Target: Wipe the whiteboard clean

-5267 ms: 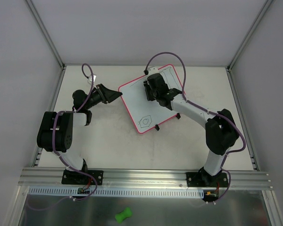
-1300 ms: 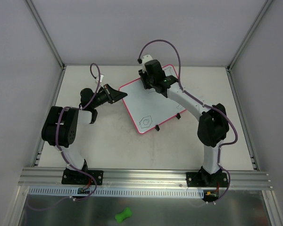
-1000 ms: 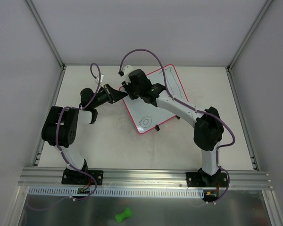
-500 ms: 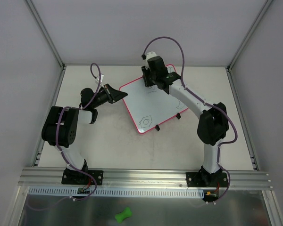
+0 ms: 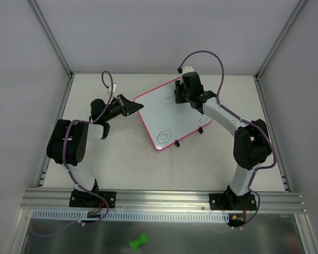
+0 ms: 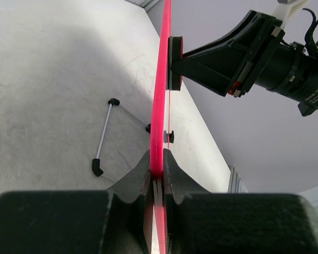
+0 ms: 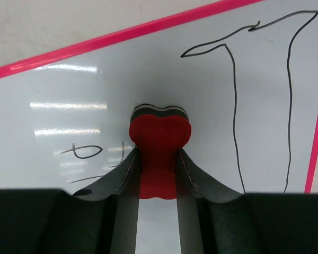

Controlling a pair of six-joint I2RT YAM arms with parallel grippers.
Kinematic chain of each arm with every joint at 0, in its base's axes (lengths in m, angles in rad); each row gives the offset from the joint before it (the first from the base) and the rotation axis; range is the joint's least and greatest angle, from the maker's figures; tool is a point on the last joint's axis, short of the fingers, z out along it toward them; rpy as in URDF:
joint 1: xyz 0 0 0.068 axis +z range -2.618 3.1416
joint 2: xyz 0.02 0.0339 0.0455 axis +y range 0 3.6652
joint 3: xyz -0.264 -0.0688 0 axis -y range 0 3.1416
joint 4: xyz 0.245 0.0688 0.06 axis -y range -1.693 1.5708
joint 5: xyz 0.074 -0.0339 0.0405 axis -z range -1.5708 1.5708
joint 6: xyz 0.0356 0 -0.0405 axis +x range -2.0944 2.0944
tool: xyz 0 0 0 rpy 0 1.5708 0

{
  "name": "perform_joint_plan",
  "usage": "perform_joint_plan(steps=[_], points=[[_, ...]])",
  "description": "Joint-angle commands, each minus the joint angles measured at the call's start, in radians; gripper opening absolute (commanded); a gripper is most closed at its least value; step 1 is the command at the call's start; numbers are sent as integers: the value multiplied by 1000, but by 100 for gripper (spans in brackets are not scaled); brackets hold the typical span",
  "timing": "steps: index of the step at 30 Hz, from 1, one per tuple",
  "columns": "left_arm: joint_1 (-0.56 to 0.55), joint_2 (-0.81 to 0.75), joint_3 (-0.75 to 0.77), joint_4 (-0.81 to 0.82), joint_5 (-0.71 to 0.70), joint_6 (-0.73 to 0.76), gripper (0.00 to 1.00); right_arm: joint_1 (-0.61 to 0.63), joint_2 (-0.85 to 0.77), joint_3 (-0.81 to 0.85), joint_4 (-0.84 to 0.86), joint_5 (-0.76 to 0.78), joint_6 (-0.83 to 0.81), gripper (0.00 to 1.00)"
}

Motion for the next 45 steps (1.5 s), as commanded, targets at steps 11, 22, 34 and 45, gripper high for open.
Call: perform_joint_plan(steps=[11,22,34,45], points=[[-22,-11,13,34,24,112,0,170,-17,-81,121,-59,-137,0],[-22,-6,14,33,22,112,0,246,-5,-102,114,17,-154,0],[-22,-8,16,31,24,110,0,73,-91,-251,148,105,85,0],[-22,0,20,28,27,110,0,62,-24,-106,82,-74,-18,0]])
